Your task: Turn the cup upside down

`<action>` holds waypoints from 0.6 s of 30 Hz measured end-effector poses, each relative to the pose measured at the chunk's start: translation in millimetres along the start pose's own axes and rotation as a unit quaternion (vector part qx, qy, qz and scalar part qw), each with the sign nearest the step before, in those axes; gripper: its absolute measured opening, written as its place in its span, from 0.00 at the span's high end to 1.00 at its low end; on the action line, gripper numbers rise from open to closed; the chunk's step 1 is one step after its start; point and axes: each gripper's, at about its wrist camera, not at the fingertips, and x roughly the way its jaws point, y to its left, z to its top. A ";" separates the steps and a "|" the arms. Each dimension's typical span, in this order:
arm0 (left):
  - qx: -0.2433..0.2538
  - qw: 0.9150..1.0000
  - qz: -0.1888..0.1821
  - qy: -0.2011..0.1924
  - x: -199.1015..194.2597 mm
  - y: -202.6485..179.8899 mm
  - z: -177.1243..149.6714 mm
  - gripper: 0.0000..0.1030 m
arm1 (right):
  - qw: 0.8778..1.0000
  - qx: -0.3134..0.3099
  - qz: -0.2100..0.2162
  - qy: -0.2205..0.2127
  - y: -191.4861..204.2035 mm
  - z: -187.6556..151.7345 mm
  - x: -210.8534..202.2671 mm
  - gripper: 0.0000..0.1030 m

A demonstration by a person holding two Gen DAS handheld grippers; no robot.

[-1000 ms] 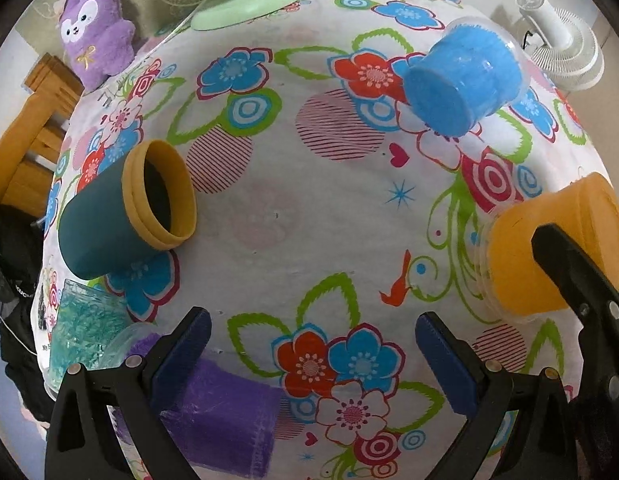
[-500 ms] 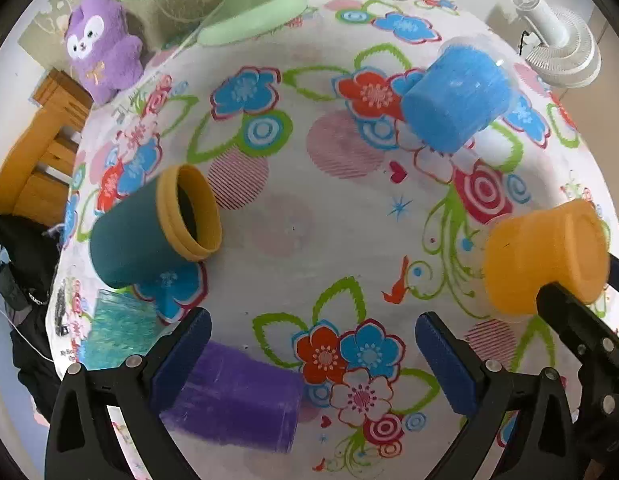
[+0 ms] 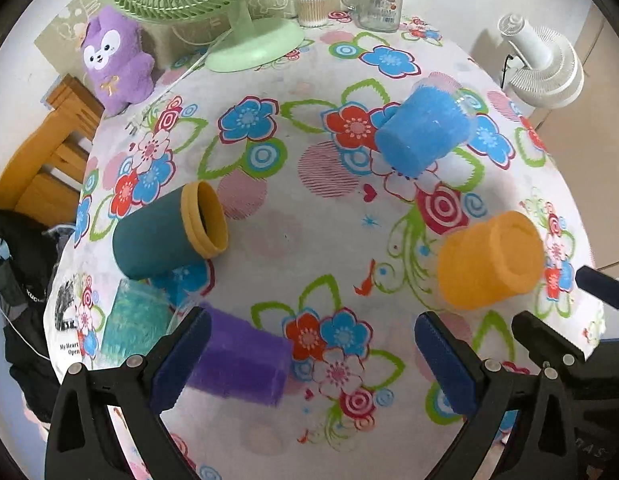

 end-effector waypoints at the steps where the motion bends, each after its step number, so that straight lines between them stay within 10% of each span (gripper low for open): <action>1: -0.002 1.000 -0.001 0.000 -2.8 0.1 -0.8 0.01 | 1.000 -0.006 -0.001 -0.004 0.8 0.0 -5.1 0.14; 18: -0.094 0.993 -0.038 -0.068 -96.4 35.3 -16.1 0.01 | 0.993 -0.070 0.013 -0.097 30.9 24.0 -99.3 0.07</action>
